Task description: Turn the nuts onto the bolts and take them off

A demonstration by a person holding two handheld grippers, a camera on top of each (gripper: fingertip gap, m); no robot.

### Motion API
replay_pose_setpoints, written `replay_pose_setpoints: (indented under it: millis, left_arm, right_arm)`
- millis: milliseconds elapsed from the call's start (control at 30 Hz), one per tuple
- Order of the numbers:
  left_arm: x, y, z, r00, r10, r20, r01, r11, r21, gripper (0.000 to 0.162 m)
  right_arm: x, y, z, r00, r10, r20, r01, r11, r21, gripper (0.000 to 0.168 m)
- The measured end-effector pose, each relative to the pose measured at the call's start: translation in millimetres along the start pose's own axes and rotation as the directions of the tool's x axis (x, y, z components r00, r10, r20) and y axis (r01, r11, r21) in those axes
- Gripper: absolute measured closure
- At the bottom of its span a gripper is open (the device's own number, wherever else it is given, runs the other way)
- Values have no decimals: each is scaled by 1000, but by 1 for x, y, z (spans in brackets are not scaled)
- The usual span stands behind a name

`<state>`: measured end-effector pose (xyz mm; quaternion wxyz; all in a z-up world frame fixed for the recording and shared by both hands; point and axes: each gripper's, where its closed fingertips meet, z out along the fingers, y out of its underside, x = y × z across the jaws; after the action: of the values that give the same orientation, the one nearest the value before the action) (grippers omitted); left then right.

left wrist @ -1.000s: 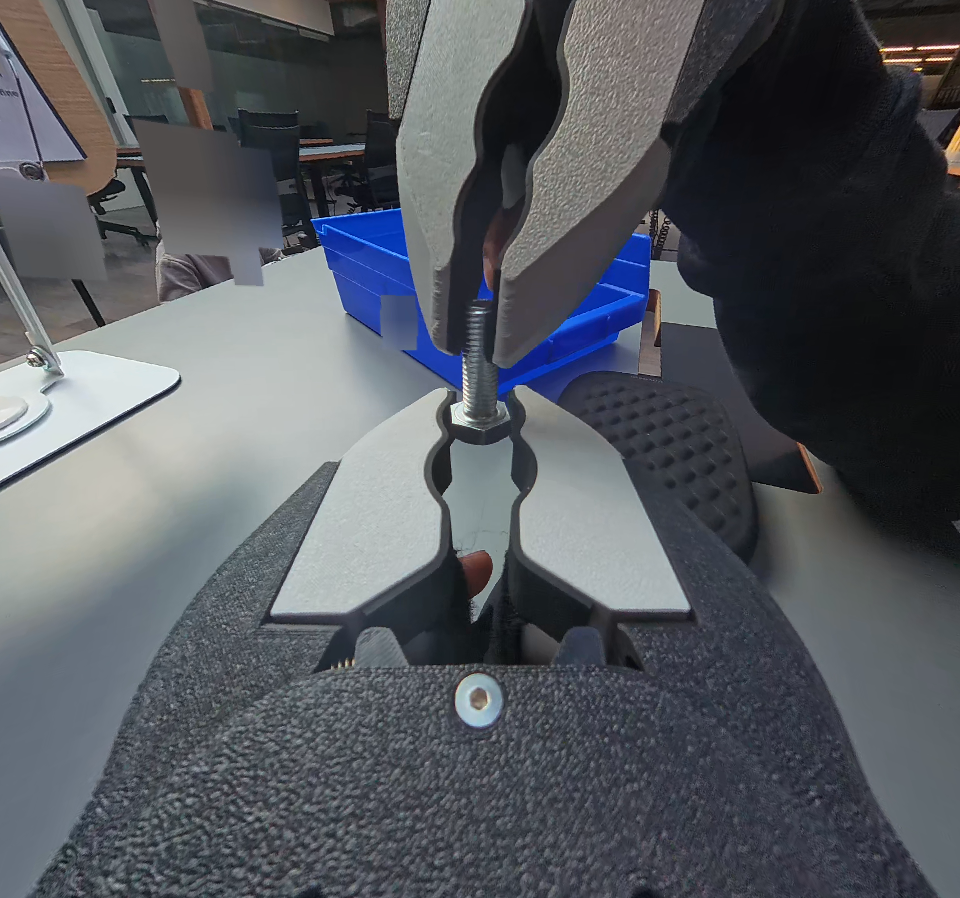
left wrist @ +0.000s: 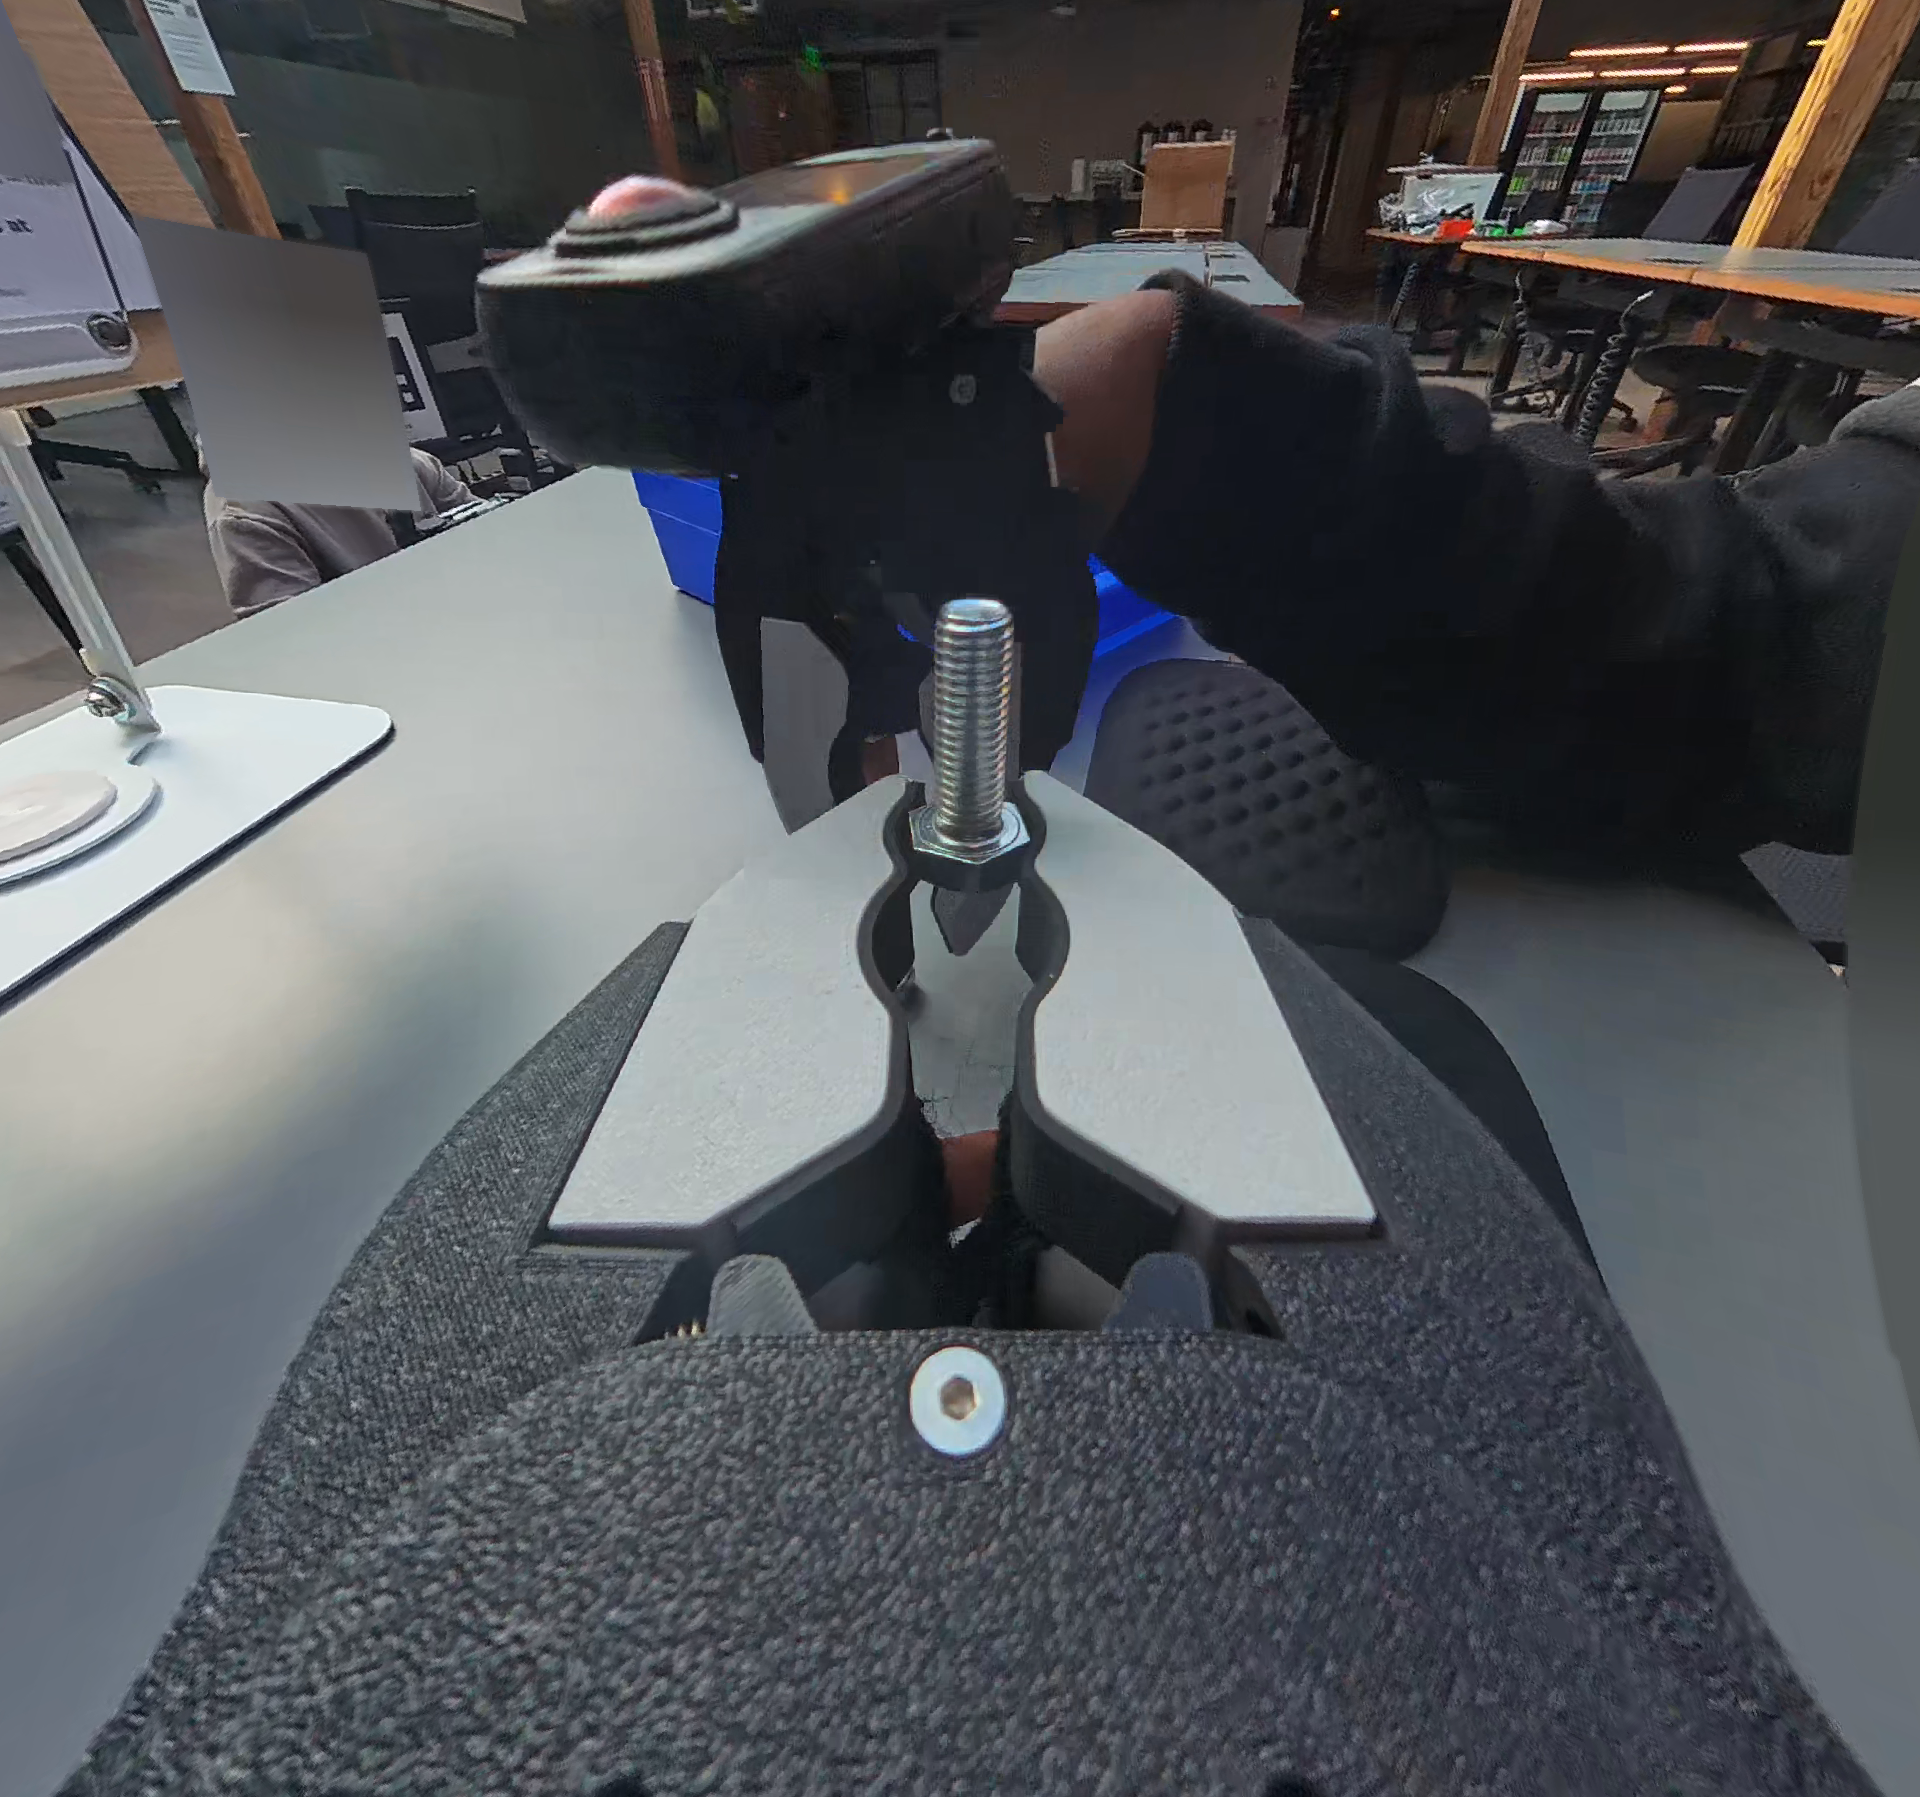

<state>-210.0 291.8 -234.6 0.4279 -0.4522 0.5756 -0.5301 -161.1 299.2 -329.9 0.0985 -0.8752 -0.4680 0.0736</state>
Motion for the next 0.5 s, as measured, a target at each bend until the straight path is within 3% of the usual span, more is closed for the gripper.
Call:
replay_pose_setpoints:
  millis: [367,500]
  left_arm:
    - [7,-3,2,999,8,-34,-7,1000,8,147]
    - [13,-3,4,998,8,-62,-7,1000,6,147]
  right_arm:
    - [10,2,18,999,-6,-41,4,998,-60,142]
    - [9,2,18,999,-17,-29,16,998,-53,151]
